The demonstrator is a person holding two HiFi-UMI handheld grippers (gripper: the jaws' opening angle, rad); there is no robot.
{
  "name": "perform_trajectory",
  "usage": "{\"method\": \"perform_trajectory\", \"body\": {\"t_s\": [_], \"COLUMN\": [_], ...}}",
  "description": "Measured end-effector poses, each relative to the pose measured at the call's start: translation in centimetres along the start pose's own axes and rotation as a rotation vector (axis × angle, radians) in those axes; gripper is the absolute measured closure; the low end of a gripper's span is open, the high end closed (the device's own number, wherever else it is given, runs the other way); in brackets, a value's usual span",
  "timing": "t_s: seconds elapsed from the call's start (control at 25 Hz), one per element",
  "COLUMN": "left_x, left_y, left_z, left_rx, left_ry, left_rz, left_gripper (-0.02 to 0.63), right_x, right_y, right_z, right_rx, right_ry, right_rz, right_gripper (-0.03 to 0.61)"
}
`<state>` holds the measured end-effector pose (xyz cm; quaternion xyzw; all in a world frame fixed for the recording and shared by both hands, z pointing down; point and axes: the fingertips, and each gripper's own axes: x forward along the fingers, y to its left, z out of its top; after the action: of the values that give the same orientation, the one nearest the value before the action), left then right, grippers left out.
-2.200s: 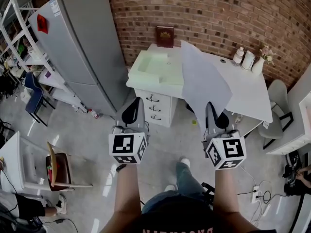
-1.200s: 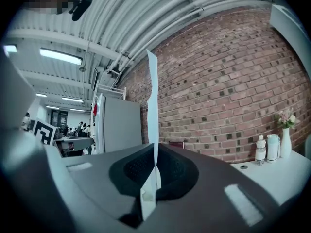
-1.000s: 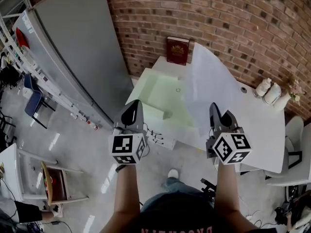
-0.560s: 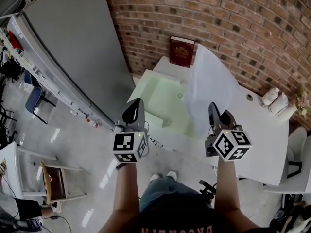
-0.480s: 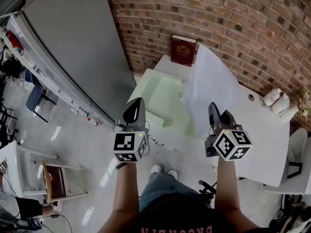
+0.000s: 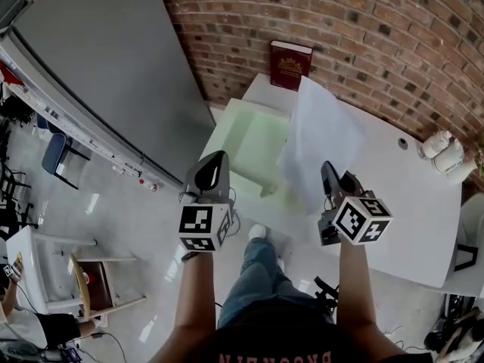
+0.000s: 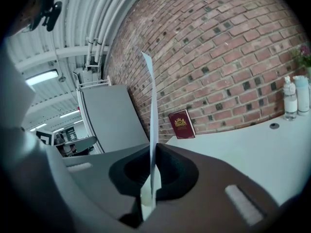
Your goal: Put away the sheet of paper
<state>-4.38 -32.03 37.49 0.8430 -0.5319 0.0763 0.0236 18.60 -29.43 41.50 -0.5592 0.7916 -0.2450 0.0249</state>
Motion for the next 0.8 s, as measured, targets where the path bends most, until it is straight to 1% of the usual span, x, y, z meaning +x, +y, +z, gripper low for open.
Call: {"method": "perform_trajectory", "body": {"t_s": [0.24, 0.48, 0.6, 0.8], "left_x": [1.9, 3.4, 4.1, 4.9], "left_y": [1.6, 2.3, 2.8, 3.4], "left_z": [-2.4, -4.4, -5.2, -5.7], "left_rx": [-0.026, -0.046, -0.056, -0.068], "left_ry": [0.05, 0.091, 0.103, 0.113], "left_rz": [-0.002, -0.012, -0.007, -0.004], "left_gripper": [0.614, 0.614, 0.614, 0.614], "right_x": [2.8, 5.0, 5.9, 6.7], "right_y": [-2.0, -3.3, -3.9, -5.1], "right_z": [-3.2, -6.8, -8.7, -11.2], "right_rx": [0.123, 0.21, 0.23, 0.245], "right_ry": [0.064, 0.174, 0.239, 0.331], "right_rz": [-0.012, -0.008, -0.013, -0.047], "right_gripper": [0.577, 0.577, 0.577, 0.577]}}
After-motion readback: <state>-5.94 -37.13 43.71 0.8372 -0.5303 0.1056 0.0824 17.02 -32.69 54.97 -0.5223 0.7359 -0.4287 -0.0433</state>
